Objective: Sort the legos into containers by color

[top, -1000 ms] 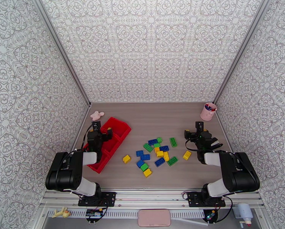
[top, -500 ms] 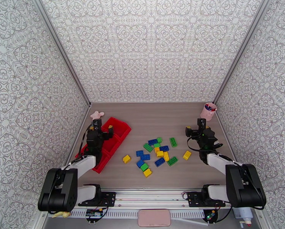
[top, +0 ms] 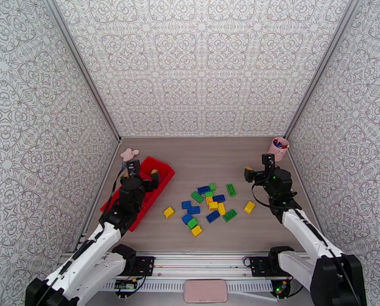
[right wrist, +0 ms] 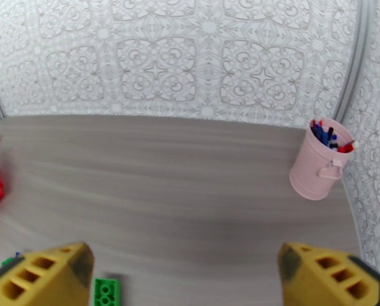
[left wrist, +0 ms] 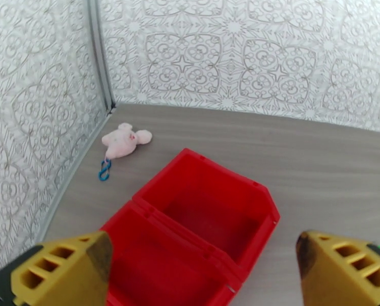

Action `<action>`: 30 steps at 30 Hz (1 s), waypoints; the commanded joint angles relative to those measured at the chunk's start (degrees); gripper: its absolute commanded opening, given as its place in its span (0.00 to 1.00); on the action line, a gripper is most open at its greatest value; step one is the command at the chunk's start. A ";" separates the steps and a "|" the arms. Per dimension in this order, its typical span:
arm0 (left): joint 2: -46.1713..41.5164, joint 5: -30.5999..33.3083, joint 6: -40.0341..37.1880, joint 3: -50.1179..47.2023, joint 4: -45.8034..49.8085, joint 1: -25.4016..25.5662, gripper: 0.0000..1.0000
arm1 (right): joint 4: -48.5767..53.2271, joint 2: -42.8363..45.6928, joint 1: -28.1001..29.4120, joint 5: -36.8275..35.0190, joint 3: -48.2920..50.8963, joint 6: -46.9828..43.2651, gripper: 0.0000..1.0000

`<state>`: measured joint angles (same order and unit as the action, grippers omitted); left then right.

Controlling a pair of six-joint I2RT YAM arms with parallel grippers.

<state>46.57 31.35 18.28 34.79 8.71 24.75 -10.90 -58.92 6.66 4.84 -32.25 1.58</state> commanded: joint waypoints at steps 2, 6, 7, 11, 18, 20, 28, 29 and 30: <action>0.43 11.30 22.01 8.17 28.06 4.49 1.00 | 9.40 3.75 5.10 3.18 -3.32 -0.60 1.00; 4.02 10.42 30.05 13.30 37.78 6.31 1.00 | 13.68 5.69 10.65 3.51 -5.25 -0.29 1.00; 4.98 10.09 31.55 14.30 39.19 6.53 1.00 | 14.72 5.98 12.21 3.51 -5.94 -0.02 1.00; 8.06 8.13 37.50 16.40 41.63 4.67 0.99 | 16.67 6.44 18.80 2.68 -7.46 0.43 1.00; 10.56 -4.79 40.26 14.18 36.48 -5.67 0.99 | 18.23 6.71 28.03 -1.44 -7.27 0.85 1.00; 12.03 -9.02 41.24 14.08 36.03 -8.31 0.99 | 18.55 6.17 29.64 -2.11 -6.98 1.29 1.00; 20.53 -12.22 42.18 16.17 35.92 -10.66 0.98 | 21.35 2.89 33.24 -2.21 -9.58 2.51 1.00; 21.61 -11.92 42.23 16.76 36.46 -10.90 0.97 | 21.37 2.55 33.31 -2.01 -9.67 2.46 1.00; 22.74 -11.08 42.37 17.65 37.35 -11.02 0.95 | 21.63 2.24 33.36 -1.74 -9.97 2.38 1.00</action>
<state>67.20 21.17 59.48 49.71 44.53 14.57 9.28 -56.07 39.46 3.66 -39.94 3.11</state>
